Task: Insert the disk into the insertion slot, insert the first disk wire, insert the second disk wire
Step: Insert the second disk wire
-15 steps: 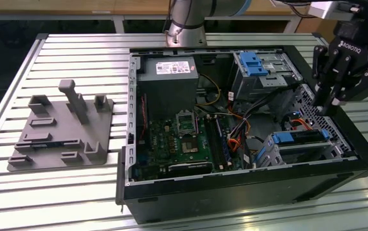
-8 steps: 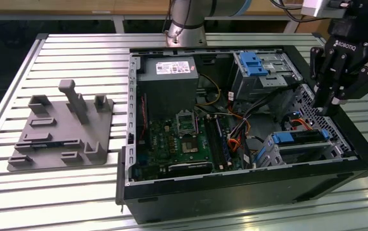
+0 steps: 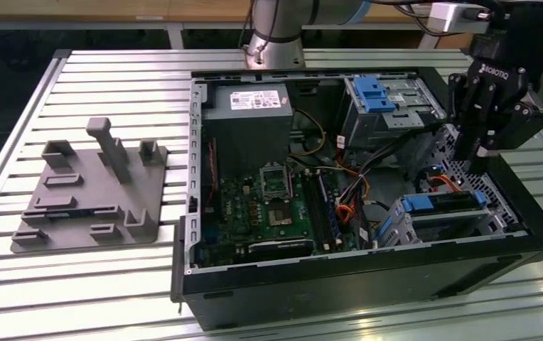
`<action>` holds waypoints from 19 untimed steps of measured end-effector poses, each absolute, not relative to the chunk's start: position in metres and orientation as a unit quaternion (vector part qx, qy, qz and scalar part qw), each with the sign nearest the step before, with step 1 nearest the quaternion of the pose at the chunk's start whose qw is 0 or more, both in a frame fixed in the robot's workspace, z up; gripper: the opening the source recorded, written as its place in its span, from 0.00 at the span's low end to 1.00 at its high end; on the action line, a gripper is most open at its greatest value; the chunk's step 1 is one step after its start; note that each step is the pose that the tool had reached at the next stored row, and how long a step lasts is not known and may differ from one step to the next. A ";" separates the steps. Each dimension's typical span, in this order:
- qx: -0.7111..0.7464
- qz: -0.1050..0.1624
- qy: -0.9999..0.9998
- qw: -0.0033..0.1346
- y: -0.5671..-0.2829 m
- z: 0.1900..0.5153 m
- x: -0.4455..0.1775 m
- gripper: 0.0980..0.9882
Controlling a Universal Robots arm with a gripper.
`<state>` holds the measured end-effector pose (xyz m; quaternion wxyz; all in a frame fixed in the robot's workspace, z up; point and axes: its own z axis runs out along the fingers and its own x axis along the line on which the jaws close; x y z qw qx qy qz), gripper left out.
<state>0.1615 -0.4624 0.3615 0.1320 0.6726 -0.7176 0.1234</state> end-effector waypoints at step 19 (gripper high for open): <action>0.660 0.177 -0.704 0.193 -0.433 0.351 0.129 0.30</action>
